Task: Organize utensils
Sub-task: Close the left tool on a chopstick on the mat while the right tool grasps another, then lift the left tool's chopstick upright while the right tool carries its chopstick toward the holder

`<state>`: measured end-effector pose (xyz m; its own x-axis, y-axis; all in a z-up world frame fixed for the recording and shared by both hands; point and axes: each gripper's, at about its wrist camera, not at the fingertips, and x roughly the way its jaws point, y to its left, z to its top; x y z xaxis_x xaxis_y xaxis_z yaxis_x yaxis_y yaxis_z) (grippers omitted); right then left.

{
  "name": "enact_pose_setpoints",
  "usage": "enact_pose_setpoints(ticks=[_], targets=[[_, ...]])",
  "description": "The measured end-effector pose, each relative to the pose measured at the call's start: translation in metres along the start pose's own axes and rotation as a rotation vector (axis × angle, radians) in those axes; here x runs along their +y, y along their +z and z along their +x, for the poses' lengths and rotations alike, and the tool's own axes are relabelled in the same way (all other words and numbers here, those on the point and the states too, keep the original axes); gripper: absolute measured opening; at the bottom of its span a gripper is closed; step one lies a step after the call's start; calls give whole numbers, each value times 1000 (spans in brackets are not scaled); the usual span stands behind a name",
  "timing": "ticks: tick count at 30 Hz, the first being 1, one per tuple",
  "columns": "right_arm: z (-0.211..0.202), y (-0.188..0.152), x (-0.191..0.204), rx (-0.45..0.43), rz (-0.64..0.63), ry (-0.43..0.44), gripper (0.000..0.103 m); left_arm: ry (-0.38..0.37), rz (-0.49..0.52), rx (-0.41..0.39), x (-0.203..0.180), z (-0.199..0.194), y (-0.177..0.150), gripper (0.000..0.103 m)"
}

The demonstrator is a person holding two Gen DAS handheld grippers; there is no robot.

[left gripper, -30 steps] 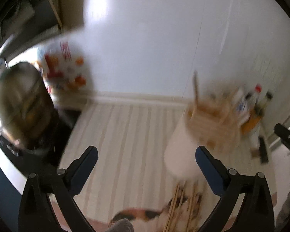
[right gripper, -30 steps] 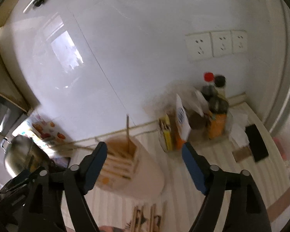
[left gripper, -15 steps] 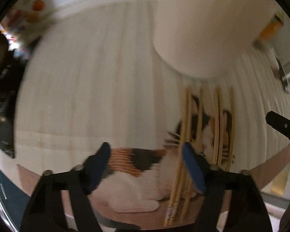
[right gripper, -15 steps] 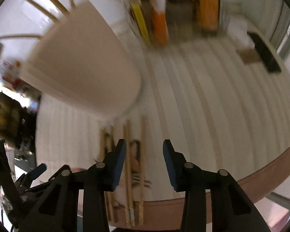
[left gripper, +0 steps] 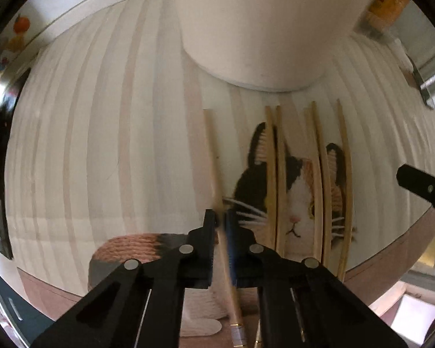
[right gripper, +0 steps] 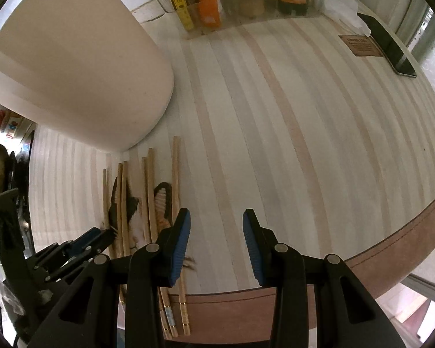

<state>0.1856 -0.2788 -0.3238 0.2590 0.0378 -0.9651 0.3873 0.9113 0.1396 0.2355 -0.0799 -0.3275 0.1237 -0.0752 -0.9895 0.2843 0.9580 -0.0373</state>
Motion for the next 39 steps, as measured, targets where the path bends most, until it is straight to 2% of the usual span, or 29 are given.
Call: enact_pose_setpoints(ticks=[2, 5, 12, 15, 16, 17, 22, 25, 32, 39], targets=[[0, 1, 1, 4, -4, -1, 40, 25, -53, 1, 21, -2, -3, 4], [3, 1, 5, 12, -15, 7, 40, 12, -149, 18, 45, -4, -11, 4], [25, -4, 32, 70, -89, 20, 39, -4, -204, 22, 69, -9, -24, 4], [40, -7, 45, 108, -140, -11, 18, -21, -212, 26, 76, -11, -24, 5], [45, -9, 48, 121, -159, -28, 9, -28, -215, 28, 81, -12, -24, 6], [45, -11, 50, 112, -173, -51, 7, -34, -217, 29, 89, -11, -20, 6], [45, -19, 47, 113, -244, -134, 7, -33, -220, 24, 99, -13, -19, 6], [43, -24, 37, 128, -266, -161, 7, -22, -214, 20, 91, -13, -22, 6], [44, -27, 29, 169, -295, -180, 7, -7, -207, 18, 74, -12, -25, 7], [56, -14, 47, 181, -296, -200, 8, -1, -207, 19, 69, -6, -24, 9]])
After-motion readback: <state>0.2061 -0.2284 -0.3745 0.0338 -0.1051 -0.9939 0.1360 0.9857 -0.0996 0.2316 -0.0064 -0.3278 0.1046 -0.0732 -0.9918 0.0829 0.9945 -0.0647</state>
